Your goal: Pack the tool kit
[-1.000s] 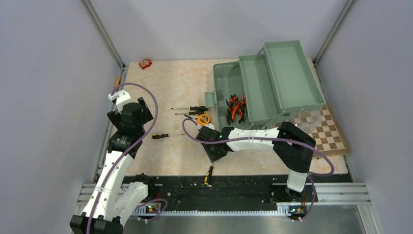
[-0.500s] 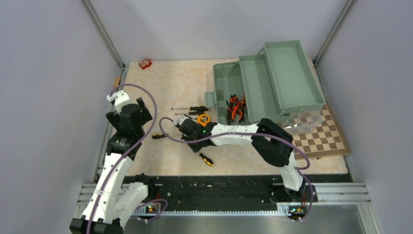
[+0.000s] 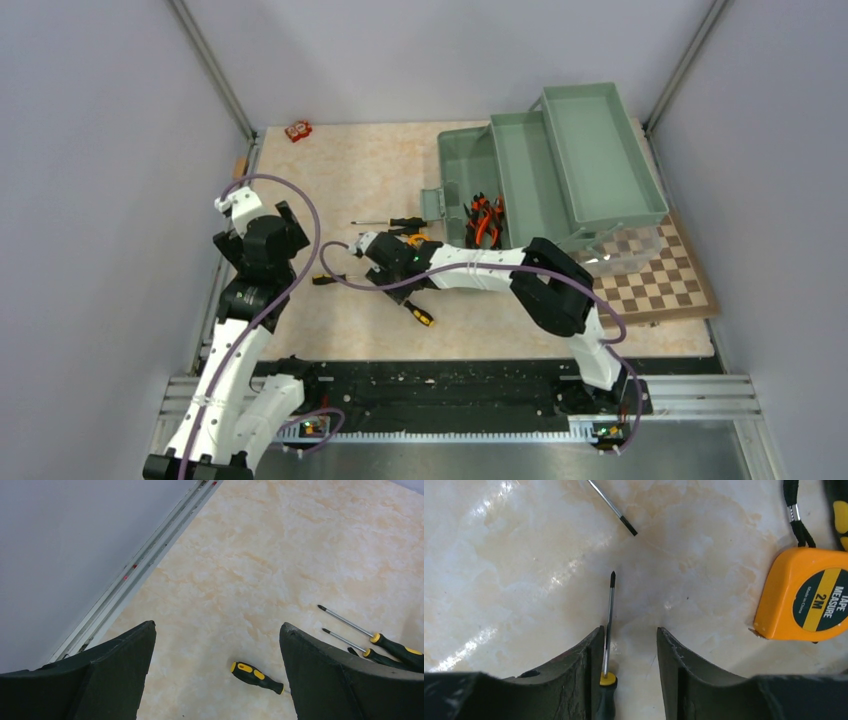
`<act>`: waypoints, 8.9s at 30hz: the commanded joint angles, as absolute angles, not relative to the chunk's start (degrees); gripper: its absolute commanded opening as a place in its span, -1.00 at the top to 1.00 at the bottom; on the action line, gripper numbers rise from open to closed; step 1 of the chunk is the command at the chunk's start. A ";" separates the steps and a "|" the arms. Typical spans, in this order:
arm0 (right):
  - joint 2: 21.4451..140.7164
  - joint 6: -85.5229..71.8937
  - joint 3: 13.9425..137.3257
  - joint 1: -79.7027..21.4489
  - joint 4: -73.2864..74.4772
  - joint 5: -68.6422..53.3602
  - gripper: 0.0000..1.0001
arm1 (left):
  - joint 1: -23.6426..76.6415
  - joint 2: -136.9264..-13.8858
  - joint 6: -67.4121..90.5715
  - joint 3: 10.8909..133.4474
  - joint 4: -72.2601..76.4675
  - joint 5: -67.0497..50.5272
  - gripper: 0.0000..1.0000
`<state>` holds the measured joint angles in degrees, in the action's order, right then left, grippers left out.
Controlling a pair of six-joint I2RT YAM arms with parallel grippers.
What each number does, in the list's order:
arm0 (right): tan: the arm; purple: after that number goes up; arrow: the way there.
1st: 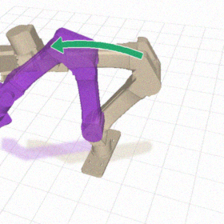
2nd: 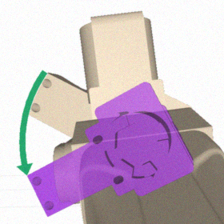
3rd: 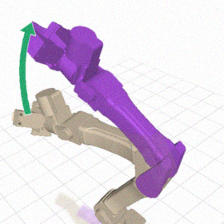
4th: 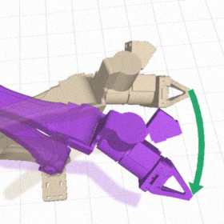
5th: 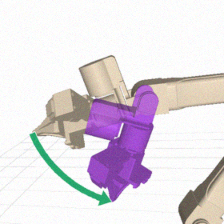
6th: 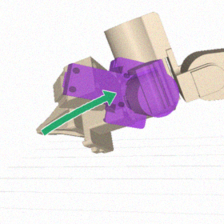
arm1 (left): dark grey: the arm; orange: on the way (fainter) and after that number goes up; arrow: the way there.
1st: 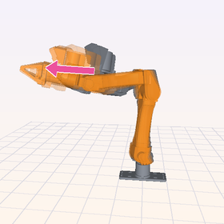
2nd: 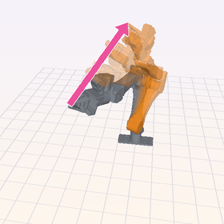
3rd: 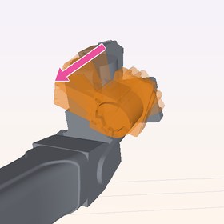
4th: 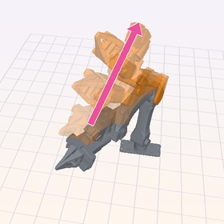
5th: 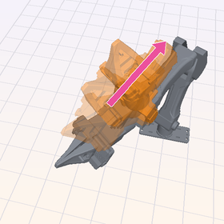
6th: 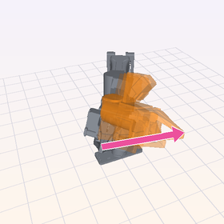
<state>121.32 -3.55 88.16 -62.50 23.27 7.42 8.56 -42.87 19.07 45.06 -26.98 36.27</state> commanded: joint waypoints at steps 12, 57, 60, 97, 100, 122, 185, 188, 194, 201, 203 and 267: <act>109.72 -8.63 76.78 -62.35 31.41 0.27 0.09 | 8.26 -42.18 18.11 44.82 -24.81 37.15 -0.95; 98.21 -5.81 76.61 -67.90 36.41 2.48 1.00 | 8.04 -40.14 18.04 44.78 -24.85 39.99 -0.95; 95.43 -4.96 82.38 -67.44 40.02 5.11 1.00 | 7.60 -39.37 18.02 44.57 -24.54 41.27 -0.95; 85.61 -13.36 87.34 -24.43 43.28 12.57 0.00 | 6.59 -36.26 19.16 44.17 -24.11 38.87 -0.97; 83.77 -11.60 87.19 -25.38 42.01 11.24 -0.15 | 6.60 -36.60 19.15 44.23 -24.17 38.53 -0.97; 103.26 4.09 90.85 -51.85 22.60 -14.24 -0.22 | 5.49 -36.87 20.82 44.30 -25.03 45.49 -0.97; 95.25 1.13 92.82 -60.17 23.92 20.74 1.00 | 0.98 -35.19 22.88 43.68 -24.35 40.19 -0.98; 92.03 -4.75 93.39 -55.07 27.51 28.81 1.00 | 1.02 -35.28 22.77 43.66 -24.19 39.72 -0.97; 86.55 -10.71 88.47 -39.84 28.88 34.92 1.00 | 1.05 -35.63 22.59 43.68 -24.17 38.82 -0.97; 88.21 -13.76 83.17 -26.31 25.64 28.42 1.00 | 1.02 -35.84 22.41 43.80 -24.13 37.79 -0.97; 89.69 -14.96 82.92 -24.75 25.15 26.11 1.00 | 1.05 -35.90 22.33 43.88 -24.17 37.48 -0.97; 133.90 11.20 113.04 -50.85 24.48 6.56 0.14 | 1.40 -37.35 21.97 43.92 -24.35 35.24 -0.98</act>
<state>132.44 10.15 108.66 -50.78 25.21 2.94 1.23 -37.39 22.52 44.12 -26.57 35.55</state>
